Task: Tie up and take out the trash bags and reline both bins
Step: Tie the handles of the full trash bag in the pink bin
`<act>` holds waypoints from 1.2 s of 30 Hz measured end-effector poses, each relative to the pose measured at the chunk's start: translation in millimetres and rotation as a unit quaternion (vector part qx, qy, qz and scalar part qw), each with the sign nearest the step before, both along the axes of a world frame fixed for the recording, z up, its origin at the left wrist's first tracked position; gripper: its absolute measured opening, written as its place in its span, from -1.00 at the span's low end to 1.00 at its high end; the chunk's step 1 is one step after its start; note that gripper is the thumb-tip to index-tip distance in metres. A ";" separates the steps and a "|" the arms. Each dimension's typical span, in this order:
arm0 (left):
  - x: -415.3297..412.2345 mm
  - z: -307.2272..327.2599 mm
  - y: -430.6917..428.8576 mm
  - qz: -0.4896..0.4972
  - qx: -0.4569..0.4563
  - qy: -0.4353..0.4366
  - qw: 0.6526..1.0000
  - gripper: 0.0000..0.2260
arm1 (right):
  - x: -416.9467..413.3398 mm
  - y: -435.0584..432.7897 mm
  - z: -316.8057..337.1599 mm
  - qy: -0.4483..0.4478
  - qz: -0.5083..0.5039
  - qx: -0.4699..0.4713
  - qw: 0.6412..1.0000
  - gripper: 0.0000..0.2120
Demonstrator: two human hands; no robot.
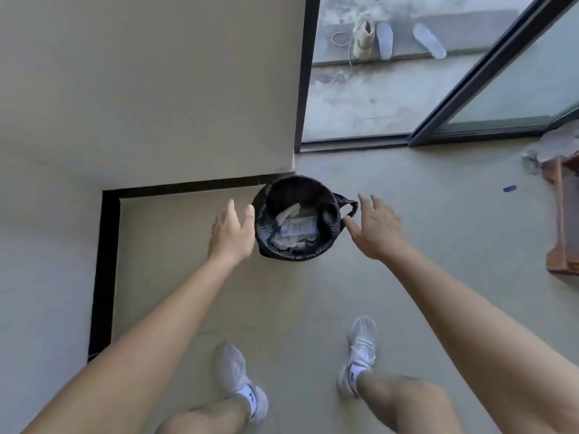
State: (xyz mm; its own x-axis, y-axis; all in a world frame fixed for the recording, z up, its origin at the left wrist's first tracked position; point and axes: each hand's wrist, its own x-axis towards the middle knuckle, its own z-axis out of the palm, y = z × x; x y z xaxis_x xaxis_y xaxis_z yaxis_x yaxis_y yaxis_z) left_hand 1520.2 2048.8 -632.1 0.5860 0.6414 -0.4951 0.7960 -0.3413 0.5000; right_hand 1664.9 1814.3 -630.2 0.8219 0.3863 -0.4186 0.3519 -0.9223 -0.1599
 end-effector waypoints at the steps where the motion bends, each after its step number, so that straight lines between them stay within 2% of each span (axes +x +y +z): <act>1: 1.8 -32.5 2.2 0.039 -0.028 0.002 0.999 -0.39 | 2.3 2.0 -27.2 0.015 -0.025 0.014 0.999 -0.34; 3: 6.3 -106.1 4.6 0.146 -0.106 0.011 0.984 -0.40 | 8.6 4.1 -95.4 0.041 -0.071 0.048 0.995 -0.27; 6: 10.7 -199.1 6.2 0.329 -0.239 0.011 0.914 -0.43 | 18.2 3.6 -180.5 0.072 -0.136 0.106 0.982 -0.10; 8: 12.2 -253.3 5.8 0.382 -0.282 -0.007 0.880 -0.44 | 22.8 3.8 -230.8 0.090 -0.199 0.176 0.960 -0.03; 9: 13.5 -277.0 6.5 0.384 -0.285 -0.015 0.878 -0.44 | 24.5 5.1 -250.9 0.099 -0.236 0.217 0.942 0.01; 10: 15.1 -296.9 7.4 0.384 -0.288 -0.020 0.877 -0.42 | 26.0 7.6 -270.5 0.109 -0.279 0.260 0.918 0.04; 12: 17.3 -336.4 16.0 0.393 -0.338 -0.031 0.855 -0.32 | 32.2 15.3 -303.8 0.143 -0.387 0.342 0.844 0.15; 14: 21.6 -365.8 21.0 0.366 -0.465 -0.085 0.802 -0.26 | 45.3 23.6 -336.6 0.205 -0.472 0.408 0.754 0.31; 15: 25.1 -373.2 20.1 0.324 -0.531 -0.137 0.771 -0.31 | 53.0 27.4 -347.1 0.251 -0.480 0.435 0.719 0.33; 16: 29.7 -373.3 18.6 0.279 -0.566 -0.190 0.752 -0.39 | 60.5 30.5 -353.5 0.295 -0.467 0.459 0.696 0.24; 17: 34.2 -370.8 17.2 0.258 -0.571 -0.234 0.744 -0.47 | 66.4 34.2 -356.1 0.318 -0.446 0.478 0.686 0.03; 19: 39.5 -366.1 17.2 0.262 -0.521 -0.266 0.767 -0.61 | 70.5 42.0 -349.2 0.330 -0.410 0.485 0.699 -0.41; 20: 41.2 -361.9 19.0 0.311 -0.468 -0.267 0.783 -0.65 | 73.0 44.5 -345.2 0.331 -0.400 0.480 0.707 -0.50; 23: 48.7 -348.2 47.4 0.464 -0.274 -0.259 0.802 -0.83 | 76.3 45.8 -331.0 0.317 -0.379 0.442 0.748 -0.55; 24: 52.9 -338.5 57.0 0.479 -0.226 -0.281 0.800 -0.92 | 78.2 45.9 -329.6 0.297 -0.382 0.437 0.758 -0.58; 26: 64.9 -320.2 67.5 0.458 -0.125 -0.350 0.807 -0.89 | 82.7 51.2 -327.5 0.230 -0.382 0.442 0.778 -0.68; 28: 73.6 -302.4 63.2 0.346 0.020 -0.412 0.843 -0.85 | 78.9 62.1 -329.1 0.170 -0.346 0.439 0.812 -0.64; 30: 82.6 -285.6 41.7 0.155 0.145 -0.419 0.883 -0.85 | 69.3 71.7 -333.3 0.137 -0.330 0.426 0.831 -0.58; 32: 90.8 -270.7 13.9 0.021 0.117 -0.438 0.891 -0.84 | 59.7 76.8 -333.8 0.125 -0.328 0.405 0.844 -0.54; 35: 94.5 -242.1 -20.3 -0.091 -0.019 -0.446 0.890 -0.89 | 45.7 82.5 -327.6 0.102 -0.308 0.371 0.870 -0.60; 36: 96.1 -232.5 -27.4 -0.123 -0.026 -0.441 0.889 -0.89 | 41.5 87.6 -324.1 0.086 -0.284 0.364 0.883 -0.64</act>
State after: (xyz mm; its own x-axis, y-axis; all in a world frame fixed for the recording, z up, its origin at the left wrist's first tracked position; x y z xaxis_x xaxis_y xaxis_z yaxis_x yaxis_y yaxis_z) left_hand 1616.3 2021.4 -864.5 0.8806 0.4292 0.2007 -0.0089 -0.4086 0.9127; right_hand 1706.5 1901.9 -954.3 0.9176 0.1501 -0.3680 -0.2225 -0.5730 -0.7888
